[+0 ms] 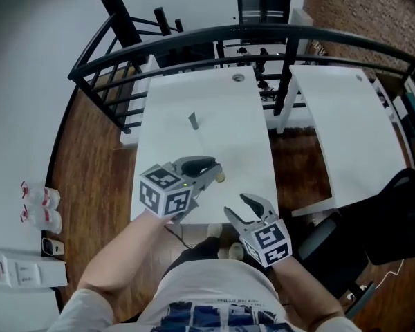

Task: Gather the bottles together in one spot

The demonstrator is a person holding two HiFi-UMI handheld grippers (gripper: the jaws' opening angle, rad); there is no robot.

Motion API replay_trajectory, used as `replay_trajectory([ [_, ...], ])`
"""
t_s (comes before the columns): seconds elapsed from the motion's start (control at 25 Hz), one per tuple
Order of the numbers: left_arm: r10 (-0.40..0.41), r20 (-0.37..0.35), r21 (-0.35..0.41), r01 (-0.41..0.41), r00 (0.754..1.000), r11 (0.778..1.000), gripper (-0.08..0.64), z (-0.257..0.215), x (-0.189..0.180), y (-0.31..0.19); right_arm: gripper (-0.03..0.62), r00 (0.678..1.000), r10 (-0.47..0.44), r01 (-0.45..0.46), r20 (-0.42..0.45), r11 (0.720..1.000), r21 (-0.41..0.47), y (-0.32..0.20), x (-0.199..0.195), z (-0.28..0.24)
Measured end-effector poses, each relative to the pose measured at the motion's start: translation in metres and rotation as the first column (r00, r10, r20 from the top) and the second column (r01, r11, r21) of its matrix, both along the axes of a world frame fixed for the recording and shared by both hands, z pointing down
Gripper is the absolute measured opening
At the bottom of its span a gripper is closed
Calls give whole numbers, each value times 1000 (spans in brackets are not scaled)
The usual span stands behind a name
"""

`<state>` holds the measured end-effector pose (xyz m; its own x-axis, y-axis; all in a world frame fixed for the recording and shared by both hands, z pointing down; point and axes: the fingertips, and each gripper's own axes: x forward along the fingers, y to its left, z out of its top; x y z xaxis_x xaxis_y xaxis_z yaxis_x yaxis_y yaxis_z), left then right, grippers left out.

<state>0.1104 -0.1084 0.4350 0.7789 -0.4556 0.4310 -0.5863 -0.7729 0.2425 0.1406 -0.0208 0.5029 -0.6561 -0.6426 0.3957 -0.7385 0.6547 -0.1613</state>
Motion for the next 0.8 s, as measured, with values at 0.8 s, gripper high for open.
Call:
replay_trajectory([
  [0.8,-278,118,132,263,953,956,77,127,-38,-247,272,957,279,-287,-76,947,-141,-61,39,15],
])
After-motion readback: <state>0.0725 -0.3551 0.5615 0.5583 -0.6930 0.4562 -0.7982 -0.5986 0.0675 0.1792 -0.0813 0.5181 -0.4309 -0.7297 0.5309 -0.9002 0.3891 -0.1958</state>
